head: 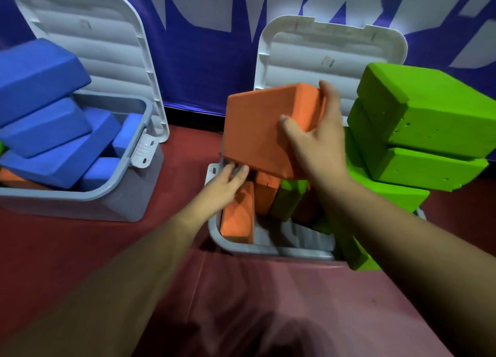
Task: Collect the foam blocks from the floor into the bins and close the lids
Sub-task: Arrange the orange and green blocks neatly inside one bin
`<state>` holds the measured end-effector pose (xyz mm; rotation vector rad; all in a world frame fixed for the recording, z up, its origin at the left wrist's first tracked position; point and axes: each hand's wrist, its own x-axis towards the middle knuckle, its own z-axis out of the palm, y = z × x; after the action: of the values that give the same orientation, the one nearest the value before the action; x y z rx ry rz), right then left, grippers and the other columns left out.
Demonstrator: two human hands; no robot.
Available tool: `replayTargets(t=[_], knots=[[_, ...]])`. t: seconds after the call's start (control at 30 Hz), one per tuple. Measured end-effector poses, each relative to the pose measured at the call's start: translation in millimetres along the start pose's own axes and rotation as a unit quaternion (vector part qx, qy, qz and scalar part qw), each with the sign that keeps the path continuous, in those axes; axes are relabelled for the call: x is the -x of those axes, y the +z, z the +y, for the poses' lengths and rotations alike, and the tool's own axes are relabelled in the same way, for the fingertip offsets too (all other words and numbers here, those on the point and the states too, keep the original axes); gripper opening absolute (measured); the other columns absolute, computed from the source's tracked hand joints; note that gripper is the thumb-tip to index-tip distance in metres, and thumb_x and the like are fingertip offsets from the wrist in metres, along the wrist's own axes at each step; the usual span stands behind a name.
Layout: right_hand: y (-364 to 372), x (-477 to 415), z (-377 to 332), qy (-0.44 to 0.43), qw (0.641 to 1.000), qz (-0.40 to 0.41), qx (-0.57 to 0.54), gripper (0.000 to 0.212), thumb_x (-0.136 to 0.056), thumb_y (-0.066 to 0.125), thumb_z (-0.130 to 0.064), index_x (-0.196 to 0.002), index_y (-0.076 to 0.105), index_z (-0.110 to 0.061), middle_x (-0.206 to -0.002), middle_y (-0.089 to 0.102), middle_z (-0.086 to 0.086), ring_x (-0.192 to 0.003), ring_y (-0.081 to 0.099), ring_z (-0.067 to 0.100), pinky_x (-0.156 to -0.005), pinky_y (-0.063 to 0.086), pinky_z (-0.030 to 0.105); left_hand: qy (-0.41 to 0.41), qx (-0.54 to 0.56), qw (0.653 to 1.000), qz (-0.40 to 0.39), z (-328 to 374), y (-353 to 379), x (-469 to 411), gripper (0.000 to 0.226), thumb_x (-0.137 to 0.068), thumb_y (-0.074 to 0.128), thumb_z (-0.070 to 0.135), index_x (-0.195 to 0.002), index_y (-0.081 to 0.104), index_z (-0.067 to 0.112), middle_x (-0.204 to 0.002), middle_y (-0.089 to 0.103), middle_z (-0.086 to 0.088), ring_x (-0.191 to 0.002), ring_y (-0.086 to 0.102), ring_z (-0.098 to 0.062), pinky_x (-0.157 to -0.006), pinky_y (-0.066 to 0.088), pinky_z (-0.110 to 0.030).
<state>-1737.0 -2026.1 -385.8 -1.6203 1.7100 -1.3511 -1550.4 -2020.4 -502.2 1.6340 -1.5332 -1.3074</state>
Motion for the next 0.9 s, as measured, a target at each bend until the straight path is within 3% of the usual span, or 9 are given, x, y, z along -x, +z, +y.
replayTargets(t=[0.07,0.13,0.23,0.3,0.47,0.6,0.73,0.83,0.9], knots=[[-15.3,-6.2,-14.2,-0.038,0.994,-0.005,0.106,0.071,-0.083,0.065,-0.050,-0.145,0.037,-0.032,-0.129,0.054,0.007,-0.114,0.055,0.023,-0.091,0.044,0.032,0.054,-0.214,0.975,-0.001,-14.5,2.5,0.5,0.078,-0.083,0.056,0.070,-0.140,0.046,0.018,-0.133,0.049,-0.009,-0.127,0.048,-0.024,-0.109,0.037,-0.034],[-21.9,-6.4,-22.6,-0.037,0.972,-0.057,0.223,0.067,-0.083,0.061,-0.056,-0.143,0.039,-0.036,-0.125,0.055,0.012,-0.112,0.056,0.034,-0.088,0.045,0.038,0.086,-0.360,0.929,-0.022,-24.7,11.3,3.0,0.086,-0.081,0.066,0.061,-0.146,0.037,0.013,-0.143,0.038,-0.015,-0.135,0.036,-0.032,-0.113,0.032,-0.040],[-21.5,3.5,-19.9,-0.006,0.932,-0.128,0.340,0.066,-0.083,0.057,-0.059,-0.142,0.040,-0.035,-0.124,0.055,0.017,-0.110,0.058,0.040,-0.086,0.047,0.041,0.111,-0.517,0.846,-0.062,-31.2,25.7,7.2,0.087,-0.081,0.067,0.057,-0.146,0.035,0.010,-0.144,0.036,-0.013,-0.132,0.035,-0.031,-0.112,0.031,-0.038],[-18.3,11.7,-16.6,0.009,0.923,-0.141,0.357,0.065,-0.084,0.054,-0.059,-0.143,0.039,-0.034,-0.124,0.053,0.017,-0.107,0.059,0.041,-0.084,0.047,0.042,0.120,-0.560,0.817,-0.068,-32.3,26.3,8.6,0.083,-0.084,0.063,0.057,-0.147,0.035,0.010,-0.143,0.037,-0.010,-0.130,0.037,-0.028,-0.109,0.030,-0.037],[-18.1,7.9,-14.4,0.009,0.918,-0.137,0.371,0.055,-0.086,0.051,-0.056,-0.132,0.048,-0.026,-0.117,0.059,0.018,-0.110,0.057,0.040,-0.073,0.038,0.039,0.121,-0.576,0.805,-0.069,-32.5,26.4,8.3,0.084,-0.084,0.062,0.059,-0.148,0.035,0.011,-0.144,0.036,-0.008,-0.130,0.037,-0.026,-0.108,0.029,-0.035],[-13.2,-1.2,0.4,0.050,0.911,-0.185,0.366,0.055,-0.084,0.049,-0.060,-0.126,0.053,-0.026,-0.123,0.061,0.018,-0.112,0.058,0.039,-0.080,0.045,0.040,0.120,-0.572,0.808,-0.080,-31.5,23.9,4.7,0.079,-0.084,0.065,0.055,-0.146,0.039,0.013,-0.144,0.037,-0.007,-0.130,0.037,-0.024,-0.109,0.028,-0.034],[-2.2,6.4,20.7,0.102,0.909,-0.227,0.335,0.062,-0.093,0.047,-0.053,-0.144,0.038,-0.020,-0.131,0.053,0.024,-0.124,0.048,0.041,-0.096,0.043,0.044,0.127,-0.580,0.799,-0.098,-30.7,19.4,3.2,0.084,-0.085,0.066,0.053,-0.151,0.031,0.015,-0.148,0.033,-0.005,-0.134,0.035,-0.024,-0.112,0.026,-0.034],[17.9,19.0,30.1,0.100,0.912,-0.234,0.322,0.069,-0.096,0.039,-0.059,-0.152,0.026,-0.021,-0.136,0.043,0.030,-0.121,0.050,0.047,-0.099,0.042,0.046,0.138,-0.554,0.815,-0.096,-29.2,16.4,1.5,0.080,-0.082,0.068,0.054,-0.147,0.039,0.018,-0.146,0.037,-0.004,-0.131,0.037,-0.023,-0.109,0.028,-0.034],[36.1,31.9,41.4,0.105,0.903,-0.285,0.305,0.072,-0.099,0.034,-0.060,-0.156,0.013,-0.022,-0.142,0.032,0.033,-0.121,0.050,0.050,-0.103,0.039,0.046,0.147,-0.536,0.826,-0.092,-28.6,14.9,0.5,0.076,-0.078,0.071,0.056,-0.140,0.048,0.019,-0.141,0.041,-0.003,-0.125,0.041,-0.023,-0.104,0.031,-0.033]])
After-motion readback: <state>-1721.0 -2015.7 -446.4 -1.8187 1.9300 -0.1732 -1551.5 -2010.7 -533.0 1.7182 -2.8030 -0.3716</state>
